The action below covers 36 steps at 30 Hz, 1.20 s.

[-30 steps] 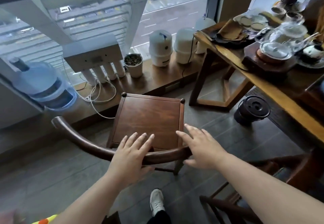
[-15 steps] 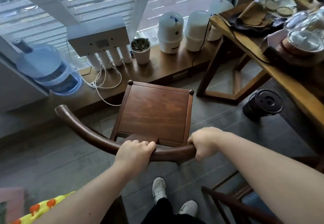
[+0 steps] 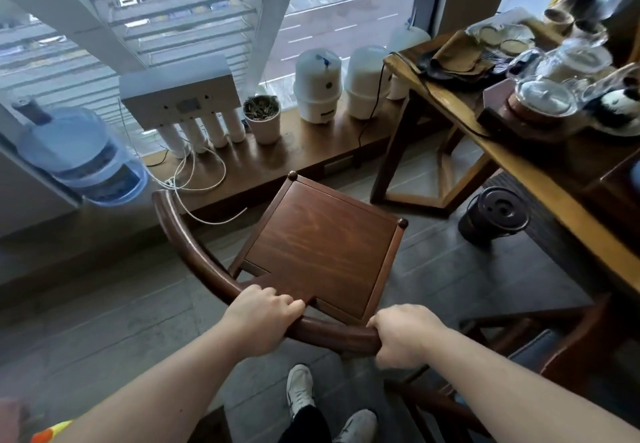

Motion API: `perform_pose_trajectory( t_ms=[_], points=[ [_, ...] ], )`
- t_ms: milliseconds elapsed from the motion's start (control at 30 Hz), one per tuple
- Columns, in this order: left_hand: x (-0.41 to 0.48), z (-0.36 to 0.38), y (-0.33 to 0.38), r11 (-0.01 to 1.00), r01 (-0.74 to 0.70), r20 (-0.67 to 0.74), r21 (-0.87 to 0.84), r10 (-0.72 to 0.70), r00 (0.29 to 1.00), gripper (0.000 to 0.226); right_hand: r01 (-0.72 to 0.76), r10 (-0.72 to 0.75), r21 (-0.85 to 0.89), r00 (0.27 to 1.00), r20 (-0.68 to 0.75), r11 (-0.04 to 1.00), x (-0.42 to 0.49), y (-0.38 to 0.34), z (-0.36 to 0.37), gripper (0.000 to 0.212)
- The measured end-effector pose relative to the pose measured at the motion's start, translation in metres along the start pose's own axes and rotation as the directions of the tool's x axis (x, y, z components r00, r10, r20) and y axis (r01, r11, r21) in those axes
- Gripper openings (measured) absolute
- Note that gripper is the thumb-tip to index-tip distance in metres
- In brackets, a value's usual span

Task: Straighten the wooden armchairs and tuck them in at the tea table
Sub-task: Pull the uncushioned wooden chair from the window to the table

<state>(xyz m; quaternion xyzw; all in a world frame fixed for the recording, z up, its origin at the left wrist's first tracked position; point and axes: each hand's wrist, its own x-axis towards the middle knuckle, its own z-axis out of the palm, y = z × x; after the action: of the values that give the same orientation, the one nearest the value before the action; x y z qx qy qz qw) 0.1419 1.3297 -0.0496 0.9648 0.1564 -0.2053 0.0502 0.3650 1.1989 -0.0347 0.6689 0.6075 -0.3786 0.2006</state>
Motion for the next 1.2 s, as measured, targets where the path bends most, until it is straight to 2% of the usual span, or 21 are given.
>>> perform_pose_trajectory(
  t_ms=[333, 533, 633, 767, 933, 1067, 1200],
  points=[
    [0.049, -0.020, 0.027, 0.973, -0.183, 0.017, 0.137, 0.183, 0.983, 0.021, -0.146, 0.157, 0.185, 0.987, -0.044, 0.972, -0.033, 0.035, 0.038, 0.045],
    [0.078, -0.037, 0.035, 0.960, -0.107, 0.026, 0.258, 0.104, 0.994, 0.025, -0.190, 0.228, 0.303, 0.969, -0.097, 0.934, -0.044, 0.044, 0.052, 0.040],
    [0.090, -0.048, 0.033, 0.948, -0.189, 0.031, 0.258, 0.187, 0.982, 0.028, -0.191, 0.247, 0.335, 0.960, -0.131, 0.923, -0.050, 0.046, 0.055, 0.037],
    [0.098, -0.050, 0.019, 0.909, -0.325, 0.009, 0.261, 0.334, 0.942, 0.039, -0.166, 0.248, 0.384, 0.953, -0.176, 0.908, -0.056, 0.046, 0.061, 0.040],
    [0.111, -0.051, -0.042, 0.887, -0.372, -0.014, 0.274, 0.390, 0.921, 0.049, -0.189, 0.292, 0.382, 0.928, -0.233, 0.905, -0.052, 0.035, 0.056, 0.053],
    [0.129, -0.062, -0.073, 0.865, -0.430, 0.066, 0.258, 0.428, 0.901, 0.043, -0.210, 0.305, 0.441, 0.939, -0.158, 0.873, -0.019, 0.002, 0.030, 0.045],
    [0.140, -0.062, -0.079, 0.801, -0.535, 0.146, 0.269, 0.515, 0.844, 0.020, -0.357, 0.375, 0.475, 0.925, 0.060, 0.804, -0.002, -0.014, 0.001, 0.028]
  ],
)
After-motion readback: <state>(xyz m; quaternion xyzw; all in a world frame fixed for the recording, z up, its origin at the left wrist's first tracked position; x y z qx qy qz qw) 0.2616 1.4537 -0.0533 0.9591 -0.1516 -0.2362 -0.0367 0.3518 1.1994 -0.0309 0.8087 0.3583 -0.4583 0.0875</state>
